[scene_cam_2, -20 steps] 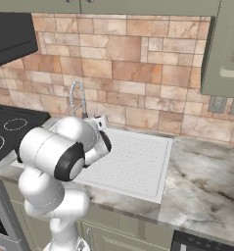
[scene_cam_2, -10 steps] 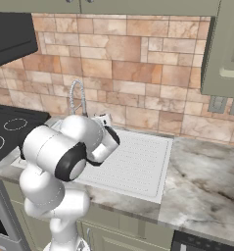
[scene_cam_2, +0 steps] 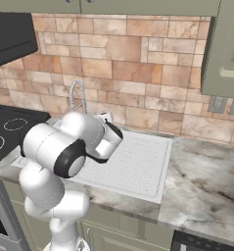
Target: Pick the strainer and cup and place them in the sink. Then turn on the water.
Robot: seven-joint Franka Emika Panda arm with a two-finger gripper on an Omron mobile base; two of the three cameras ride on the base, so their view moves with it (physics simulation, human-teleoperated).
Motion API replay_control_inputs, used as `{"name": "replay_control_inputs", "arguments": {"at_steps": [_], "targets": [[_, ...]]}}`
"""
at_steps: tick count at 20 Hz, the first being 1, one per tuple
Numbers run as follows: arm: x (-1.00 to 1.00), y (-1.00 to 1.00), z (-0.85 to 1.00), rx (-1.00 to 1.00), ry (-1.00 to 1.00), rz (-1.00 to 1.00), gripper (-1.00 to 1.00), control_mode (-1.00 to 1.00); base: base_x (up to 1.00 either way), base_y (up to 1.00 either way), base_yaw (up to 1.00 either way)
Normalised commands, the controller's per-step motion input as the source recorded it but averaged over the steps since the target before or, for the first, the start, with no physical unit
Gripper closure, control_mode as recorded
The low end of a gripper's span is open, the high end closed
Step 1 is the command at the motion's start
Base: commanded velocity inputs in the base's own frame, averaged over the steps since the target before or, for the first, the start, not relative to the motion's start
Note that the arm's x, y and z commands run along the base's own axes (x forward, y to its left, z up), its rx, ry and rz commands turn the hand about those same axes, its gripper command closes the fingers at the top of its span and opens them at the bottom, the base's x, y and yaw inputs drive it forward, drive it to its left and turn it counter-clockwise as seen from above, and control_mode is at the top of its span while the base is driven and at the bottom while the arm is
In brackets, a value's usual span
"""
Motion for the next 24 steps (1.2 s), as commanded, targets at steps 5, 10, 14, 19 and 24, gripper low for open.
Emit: {"name": "replay_control_inputs", "arguments": {"at_steps": [5,10,14,19,24], "targets": [[0.00,0.00,-0.26,0.00,0.00,0.00,-1.00,-1.00,0.00,0.00,0.00],[0.00,0.00,-0.18,0.00,0.00,0.00,-1.00,-1.00,0.00,0.00,0.00],[0.00,0.00,-0.16,0.00,0.00,0.00,-1.00,-1.00,0.00,0.00,0.00],[0.01,0.00,-0.19,0.02,-0.03,0.00,-1.00,-1.00,0.00,0.00,0.00],[0.04,0.00,-0.13,0.04,-0.06,0.00,-1.00,-1.00,0.00,0.00,0.00]]}}
